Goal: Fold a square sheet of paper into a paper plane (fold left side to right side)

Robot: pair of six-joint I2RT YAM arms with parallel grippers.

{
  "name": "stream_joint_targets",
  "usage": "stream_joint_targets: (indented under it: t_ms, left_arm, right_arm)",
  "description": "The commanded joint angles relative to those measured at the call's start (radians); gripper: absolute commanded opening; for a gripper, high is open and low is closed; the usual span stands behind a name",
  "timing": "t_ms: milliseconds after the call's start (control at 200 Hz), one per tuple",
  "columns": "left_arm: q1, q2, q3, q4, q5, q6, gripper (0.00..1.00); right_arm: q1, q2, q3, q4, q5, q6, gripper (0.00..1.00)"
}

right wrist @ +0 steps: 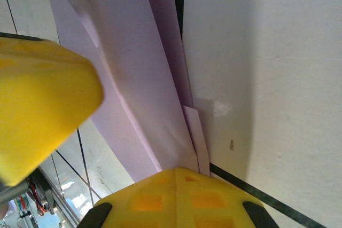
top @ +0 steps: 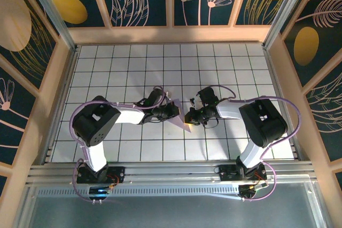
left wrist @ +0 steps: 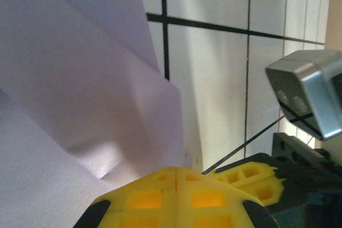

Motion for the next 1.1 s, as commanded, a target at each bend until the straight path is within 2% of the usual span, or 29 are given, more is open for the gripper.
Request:
stream_joint_targets:
  t_ms: [0,295,516,766,901,1096]
  left_arm:
    - [0.000,0.027,0.030,-0.013,0.011,-0.005,0.00]
    - [0.001,0.043,0.075,-0.134,-0.072,0.021,0.00]
    - [0.016,0.059,0.067,-0.141,-0.097,0.012,0.00]
    - [0.108,0.046,-0.019,0.002,-0.059,-0.017,0.00]
    - [0.154,0.058,0.020,-0.050,-0.077,0.033,0.00]
    - [0.205,0.097,0.110,-0.174,-0.164,0.136,0.00]
  right_arm:
    - [0.004,0.030,-0.020,-0.087,0.140,0.004,0.00]
    - [0.019,0.056,-0.004,-0.145,0.201,-0.016,0.00]
    - [0.022,0.065,0.000,-0.167,0.225,-0.027,0.00]
    - [0.022,0.080,-0.009,-0.176,0.237,-0.035,0.00]
    - [0.022,0.081,-0.012,-0.186,0.247,-0.038,0.00]
    - [0.024,0.072,-0.016,-0.191,0.250,-0.036,0.00]
